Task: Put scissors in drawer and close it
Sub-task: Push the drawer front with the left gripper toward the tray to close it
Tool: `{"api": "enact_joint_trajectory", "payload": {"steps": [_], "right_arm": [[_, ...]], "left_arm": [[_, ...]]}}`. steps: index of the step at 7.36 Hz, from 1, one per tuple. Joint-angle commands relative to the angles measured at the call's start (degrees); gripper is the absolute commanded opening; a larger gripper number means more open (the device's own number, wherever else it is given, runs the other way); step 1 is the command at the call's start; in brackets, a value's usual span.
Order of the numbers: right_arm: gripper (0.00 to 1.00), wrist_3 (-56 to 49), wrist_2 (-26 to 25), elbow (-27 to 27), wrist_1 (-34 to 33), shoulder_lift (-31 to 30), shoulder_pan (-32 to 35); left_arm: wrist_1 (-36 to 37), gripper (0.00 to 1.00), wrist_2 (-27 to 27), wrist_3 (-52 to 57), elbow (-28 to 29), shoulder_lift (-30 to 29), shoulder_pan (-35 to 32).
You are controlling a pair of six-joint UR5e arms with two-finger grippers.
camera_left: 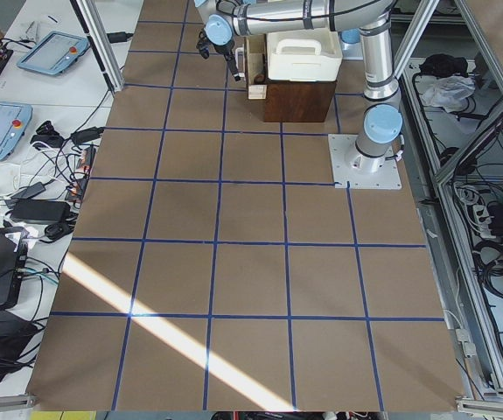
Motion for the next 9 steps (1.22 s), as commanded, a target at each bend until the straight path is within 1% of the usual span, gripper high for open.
{"api": "enact_joint_trajectory", "payload": {"steps": [1, 4, 9], "right_arm": [[0.98, -0.10, 0.04, 0.01, 0.08, -0.06, 0.00], [0.98, -0.10, 0.04, 0.01, 0.08, 0.12, 0.00], [0.99, -0.19, -0.05, 0.79, -0.01, -0.14, 0.09]], "left_arm": [[-2.72, 1.00, -0.12, -1.19, -0.04, 0.01, -0.53], [-6.60, 1.00, -0.21, -1.27, -0.48, 0.53, -1.58], [-9.42, 1.00, -0.03, -1.36, -0.74, 0.62, -2.20]]}}
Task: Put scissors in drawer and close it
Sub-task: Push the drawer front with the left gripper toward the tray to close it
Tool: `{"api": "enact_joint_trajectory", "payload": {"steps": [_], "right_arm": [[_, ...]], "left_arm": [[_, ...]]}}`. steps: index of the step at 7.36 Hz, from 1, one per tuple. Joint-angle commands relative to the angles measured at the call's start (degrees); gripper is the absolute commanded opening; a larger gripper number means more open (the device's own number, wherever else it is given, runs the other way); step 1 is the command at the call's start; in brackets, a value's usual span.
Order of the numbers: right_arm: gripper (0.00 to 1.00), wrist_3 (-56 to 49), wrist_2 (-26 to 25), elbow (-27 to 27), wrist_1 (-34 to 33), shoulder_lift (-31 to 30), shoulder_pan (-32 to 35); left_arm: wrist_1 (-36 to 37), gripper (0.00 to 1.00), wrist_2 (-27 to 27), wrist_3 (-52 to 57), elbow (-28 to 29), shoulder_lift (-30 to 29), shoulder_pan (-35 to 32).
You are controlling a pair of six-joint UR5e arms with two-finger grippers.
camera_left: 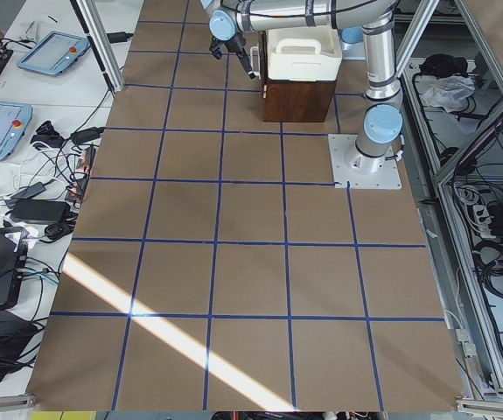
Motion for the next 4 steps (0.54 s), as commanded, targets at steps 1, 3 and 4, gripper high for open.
{"api": "enact_joint_trajectory", "payload": {"steps": [1, 3, 4], "right_arm": [[0.99, -0.10, -0.01, 0.55, 0.01, -0.05, 0.02], [0.99, -0.27, -0.71, 0.55, 0.10, -0.22, 0.02], [1.00, -0.36, -0.89, 0.55, -0.16, -0.31, -0.07]], "left_arm": [[-1.12, 1.00, 0.11, -0.02, -0.11, -0.03, -0.03], [-1.92, 1.00, 0.28, -0.02, -0.02, -0.03, -0.03], [-1.92, 1.00, 0.28, 0.06, -0.02, -0.03, -0.03]]}}
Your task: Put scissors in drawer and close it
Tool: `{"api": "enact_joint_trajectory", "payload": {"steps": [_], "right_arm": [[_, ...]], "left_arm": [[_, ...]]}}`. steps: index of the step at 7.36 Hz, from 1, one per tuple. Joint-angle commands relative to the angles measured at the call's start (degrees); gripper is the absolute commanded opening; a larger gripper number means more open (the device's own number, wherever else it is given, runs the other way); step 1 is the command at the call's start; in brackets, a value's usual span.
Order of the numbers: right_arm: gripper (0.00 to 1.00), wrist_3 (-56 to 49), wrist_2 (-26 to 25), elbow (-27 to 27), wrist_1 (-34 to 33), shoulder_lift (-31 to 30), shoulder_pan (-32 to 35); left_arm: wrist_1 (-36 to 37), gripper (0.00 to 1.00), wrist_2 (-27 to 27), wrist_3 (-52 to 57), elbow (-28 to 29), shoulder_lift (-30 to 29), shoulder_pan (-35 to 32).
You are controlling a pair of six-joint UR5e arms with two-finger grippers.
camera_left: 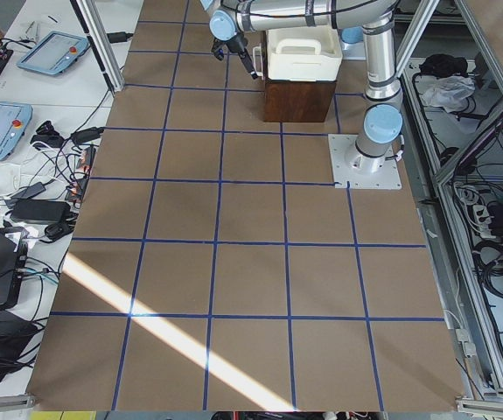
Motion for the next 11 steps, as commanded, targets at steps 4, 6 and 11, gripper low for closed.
{"api": "enact_joint_trajectory", "payload": {"steps": [4, 6, 11], "right_arm": [[1.00, -0.05, -2.02, 0.11, 0.66, -0.10, -0.08], [1.00, -0.14, -2.65, 0.11, 0.58, -0.11, -0.08], [1.00, -1.19, -2.74, 0.11, 2.33, -1.77, -0.08]], "left_arm": [[0.74, 1.00, 0.13, 0.31, 0.91, -0.47, 0.35], [9.84, 1.00, -0.04, 1.45, 3.02, -0.12, 2.53], [22.28, 1.00, -2.07, 27.59, 6.89, 3.91, 17.71]]}}
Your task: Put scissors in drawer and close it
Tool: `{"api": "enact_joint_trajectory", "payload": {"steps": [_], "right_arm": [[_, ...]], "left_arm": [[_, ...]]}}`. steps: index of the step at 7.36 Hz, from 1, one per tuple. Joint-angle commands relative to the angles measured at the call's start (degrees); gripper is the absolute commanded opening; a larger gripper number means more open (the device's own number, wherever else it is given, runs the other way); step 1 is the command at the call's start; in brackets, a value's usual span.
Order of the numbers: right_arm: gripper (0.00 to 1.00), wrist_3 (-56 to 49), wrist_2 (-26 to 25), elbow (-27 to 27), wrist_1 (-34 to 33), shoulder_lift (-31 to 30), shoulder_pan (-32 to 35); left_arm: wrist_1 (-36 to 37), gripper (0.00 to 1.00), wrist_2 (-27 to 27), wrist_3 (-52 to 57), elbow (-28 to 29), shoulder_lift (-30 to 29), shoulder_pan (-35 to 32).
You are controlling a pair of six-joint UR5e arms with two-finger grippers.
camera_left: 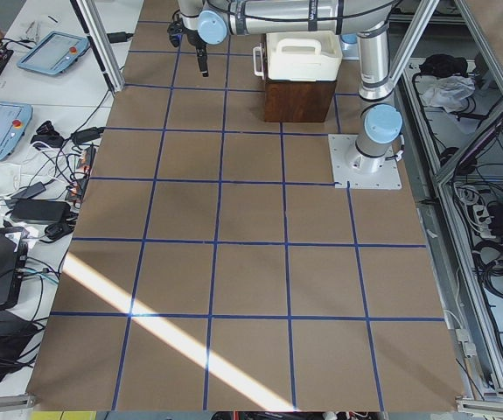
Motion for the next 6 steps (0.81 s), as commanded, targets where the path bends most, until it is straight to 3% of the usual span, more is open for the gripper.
{"api": "enact_joint_trajectory", "payload": {"steps": [1, 6], "right_arm": [[1.00, -0.52, 0.44, 0.00, 0.19, -0.99, 0.00], [1.00, -0.87, 0.79, 0.00, 0.54, -0.99, 0.88]], "left_arm": [[1.56, 1.00, 0.62, 10.33, 0.18, 4.25, 7.88], [1.38, 1.00, 3.60, 12.12, -5.08, 11.83, 12.21]]}}
